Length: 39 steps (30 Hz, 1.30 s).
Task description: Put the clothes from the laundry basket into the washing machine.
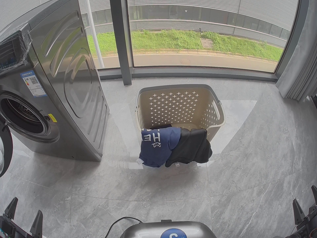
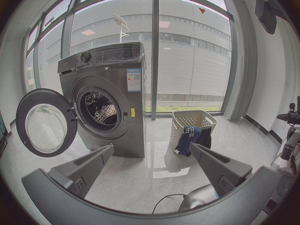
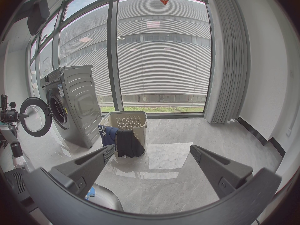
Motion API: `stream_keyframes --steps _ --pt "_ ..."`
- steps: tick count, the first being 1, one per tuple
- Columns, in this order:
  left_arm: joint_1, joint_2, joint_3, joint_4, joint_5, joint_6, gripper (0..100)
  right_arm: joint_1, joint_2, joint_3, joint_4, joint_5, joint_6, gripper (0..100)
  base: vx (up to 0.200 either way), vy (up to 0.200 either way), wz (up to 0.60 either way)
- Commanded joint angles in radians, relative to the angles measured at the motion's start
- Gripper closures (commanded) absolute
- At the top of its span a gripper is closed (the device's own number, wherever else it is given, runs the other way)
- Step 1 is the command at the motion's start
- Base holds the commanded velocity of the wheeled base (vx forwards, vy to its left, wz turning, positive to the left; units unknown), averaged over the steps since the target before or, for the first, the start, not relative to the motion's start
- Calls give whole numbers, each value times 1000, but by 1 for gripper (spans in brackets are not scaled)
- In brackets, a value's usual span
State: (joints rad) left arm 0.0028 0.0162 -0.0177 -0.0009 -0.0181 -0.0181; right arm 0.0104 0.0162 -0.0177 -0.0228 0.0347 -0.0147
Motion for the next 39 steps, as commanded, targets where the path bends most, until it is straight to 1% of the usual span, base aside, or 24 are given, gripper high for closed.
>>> stream_keyframes --steps 1,4,16,22,27,29,30,32,33,34,36,37,38,39 --pt "0 -12 15 -1 0 0 0 0 -16 18 0 1 1 0 200 0 0" --pt "0 -13 15 -1 0 0 0 0 -16 18 0 1 1 0 200 0 0" --pt "0 -13 15 1 1 1 0 0 -16 18 -2 -7 1 0 0 0 0" --pt "0 -13 15 -1 1 1 0 0 -16 18 0 -7 4 0 0 -200 0" --pt "0 -13 15 -1 1 3 0 0 -16 18 0 -21 16 0 0 0 0" --pt "0 -13 15 -1 1 3 0 -1 -16 18 -11 -15 13 0 0 0 0" --pt "0 -13 15 -1 1 3 0 0 -15 -13 -22 -13 18 0 0 0 0" --pt "0 -13 15 -1 1 3 0 8 21 -130 -19 -16 42 0 0 0 0" --pt "0 -13 15 -1 1 3 0 8 21 -130 -19 -16 42 0 0 0 0" --pt "0 -13 15 -1 1 6 0 8 130 -228 -14 -9 45 0 0 0 0" --pt "0 -12 15 -1 0 9 0 8 235 -255 -19 10 44 0 0 0 0" --pt "0 -12 15 -1 0 9 0 8 235 -255 -19 10 44 0 0 0 0" --pt "0 -13 15 -1 0 7 0 10 396 -274 -42 54 51 0 0 0 0" --pt "0 -13 15 -1 0 7 0 10 481 -289 -60 76 56 0 0 0 0"
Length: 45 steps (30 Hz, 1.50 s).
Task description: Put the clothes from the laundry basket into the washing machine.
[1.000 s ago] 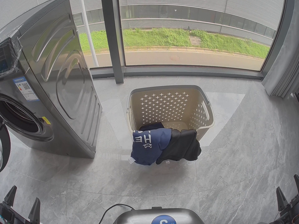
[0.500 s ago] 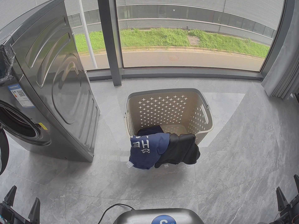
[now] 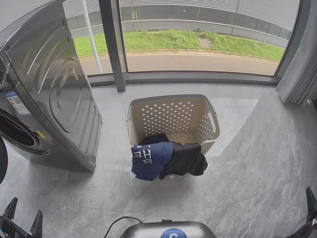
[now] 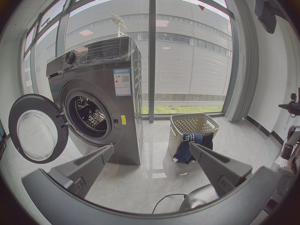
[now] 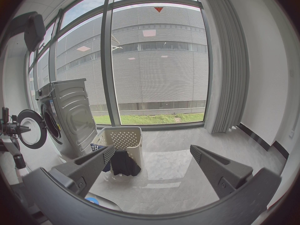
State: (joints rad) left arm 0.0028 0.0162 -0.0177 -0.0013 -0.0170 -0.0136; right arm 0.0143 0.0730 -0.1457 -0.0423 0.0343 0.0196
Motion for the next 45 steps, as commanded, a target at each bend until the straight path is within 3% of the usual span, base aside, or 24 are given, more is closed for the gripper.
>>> stream_keyframes --steps 1,4,7,8,10,12,14,31,34,35,45 --pt "0 -13 15 0 -1 3 0 9 505 -172 -71 96 25 0 0 0 0" --pt "0 -13 15 0 -1 -2 0 52 729 -183 -217 122 37 0 0 0 0" --pt "0 -13 15 0 -1 -2 0 171 998 -183 -479 107 86 0 0 0 0" --pt "0 -13 15 0 -1 -2 0 197 1053 -181 -538 90 111 0 0 0 0" --pt "0 -13 15 0 -1 -2 0 268 1203 -181 -671 -11 172 0 0 0 0" --pt "0 -13 15 0 -1 -2 0 293 1242 -181 -705 -37 183 0 0 0 0" --pt "0 -13 15 0 -1 -2 0 360 1351 -186 -791 -80 192 0 0 0 0" --pt "0 -13 15 0 -1 -2 0 411 1556 -276 -821 -91 204 0 0 0 0" --pt "0 -12 15 0 -1 -2 0 452 1613 -295 -824 -120 246 0 0 0 0" --pt "0 -13 15 0 -1 -2 0 474 1637 -310 -838 -154 269 0 0 0 0" --pt "0 -13 15 0 -1 -2 0 483 1748 -342 -886 -166 278 0 0 0 0"
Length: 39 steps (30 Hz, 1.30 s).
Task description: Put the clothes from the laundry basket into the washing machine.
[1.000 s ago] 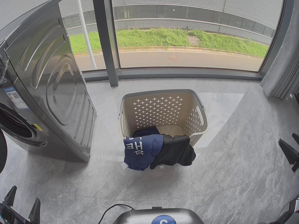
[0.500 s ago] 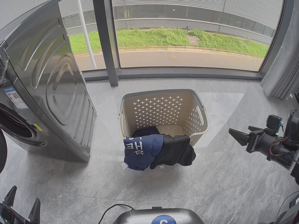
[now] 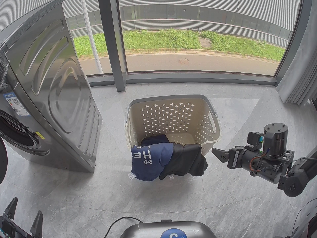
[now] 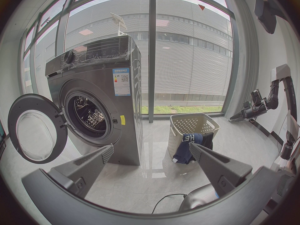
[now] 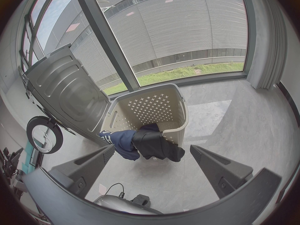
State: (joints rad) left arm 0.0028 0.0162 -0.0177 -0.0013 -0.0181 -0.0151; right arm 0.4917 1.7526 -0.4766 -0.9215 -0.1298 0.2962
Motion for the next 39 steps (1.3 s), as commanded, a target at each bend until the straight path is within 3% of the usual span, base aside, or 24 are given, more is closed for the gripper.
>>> stream_keyframes --steps 1,12,15,21,39 --pt "0 -13 15 0 0 0 0 5 77 -13 -7 -2 1 0 0 0 0" --pt "0 -12 15 0 0 0 0 41 260 -79 -71 -5 12 0 0 0 0" --pt "0 -13 15 0 0 0 0 41 306 -99 -99 -39 9 0 0 0 0" --pt "0 -12 15 0 0 0 0 42 386 -149 -108 -44 14 0 0 0 0" --pt "0 -13 15 0 0 -2 0 41 693 -398 -200 -53 8 0 0 0 0"
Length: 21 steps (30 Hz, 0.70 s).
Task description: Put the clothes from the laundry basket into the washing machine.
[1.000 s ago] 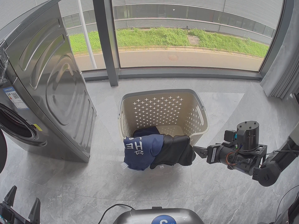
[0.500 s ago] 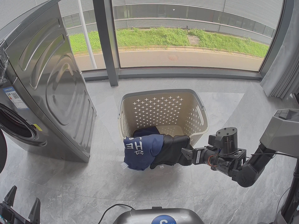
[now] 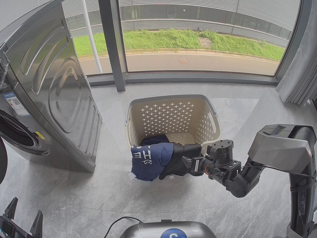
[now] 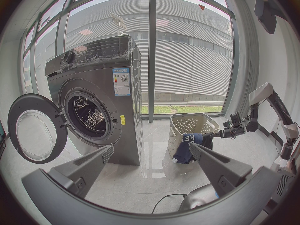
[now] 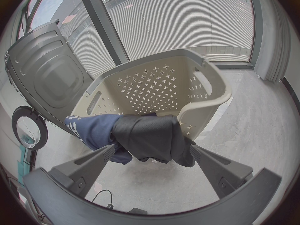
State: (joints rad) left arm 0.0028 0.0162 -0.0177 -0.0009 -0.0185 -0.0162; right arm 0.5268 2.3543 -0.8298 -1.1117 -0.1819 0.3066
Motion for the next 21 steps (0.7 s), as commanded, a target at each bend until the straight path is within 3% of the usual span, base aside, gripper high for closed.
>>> stream_keyframes --steps 1,14,15,21 --pt "0 -13 15 -1 0 -1 0 5 97 -51 -10 -1 -3 0 0 0 0" --pt "0 -13 15 -1 0 1 0 -5 172 -192 -17 -4 -1 0 0 0 0" --pt "0 -13 15 -1 0 1 0 -5 175 -195 -19 -4 -1 100 0 0 0" --pt "0 -12 15 -1 0 1 0 4 184 -195 -76 -13 0 100 0 0 0"
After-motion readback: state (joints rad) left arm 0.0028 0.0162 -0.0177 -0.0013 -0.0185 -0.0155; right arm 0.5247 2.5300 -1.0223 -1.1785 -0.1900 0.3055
